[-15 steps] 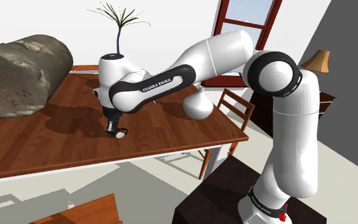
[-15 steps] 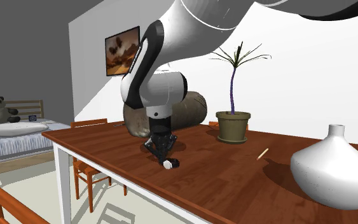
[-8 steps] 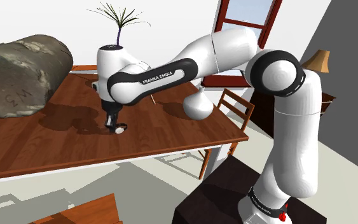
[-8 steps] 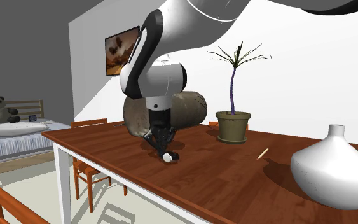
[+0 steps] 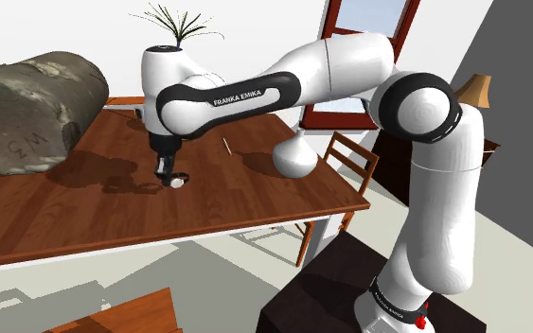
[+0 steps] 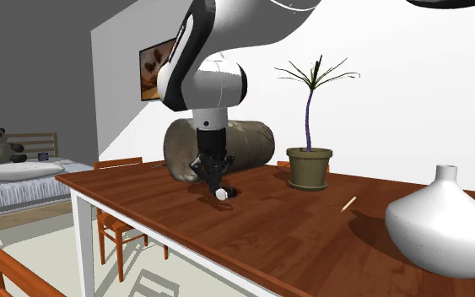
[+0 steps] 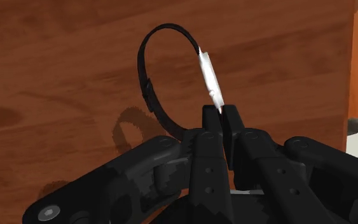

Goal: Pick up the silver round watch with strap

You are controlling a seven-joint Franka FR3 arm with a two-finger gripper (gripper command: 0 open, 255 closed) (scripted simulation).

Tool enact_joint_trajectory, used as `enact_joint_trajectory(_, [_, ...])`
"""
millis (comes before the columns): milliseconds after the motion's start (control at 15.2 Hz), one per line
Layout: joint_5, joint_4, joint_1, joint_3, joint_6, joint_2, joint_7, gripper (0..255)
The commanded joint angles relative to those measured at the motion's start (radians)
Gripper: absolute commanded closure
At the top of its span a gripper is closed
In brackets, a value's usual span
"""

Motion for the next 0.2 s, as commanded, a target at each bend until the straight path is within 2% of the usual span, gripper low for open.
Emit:
enact_joint_trajectory(0, [0.005, 0.015, -0.002, 0.001, -0.026, -0.011, -0.006, 255])
enact_joint_trajectory(132, [0.006, 0.017, -0.002, 0.001, -0.028, -0.011, -0.006, 255])
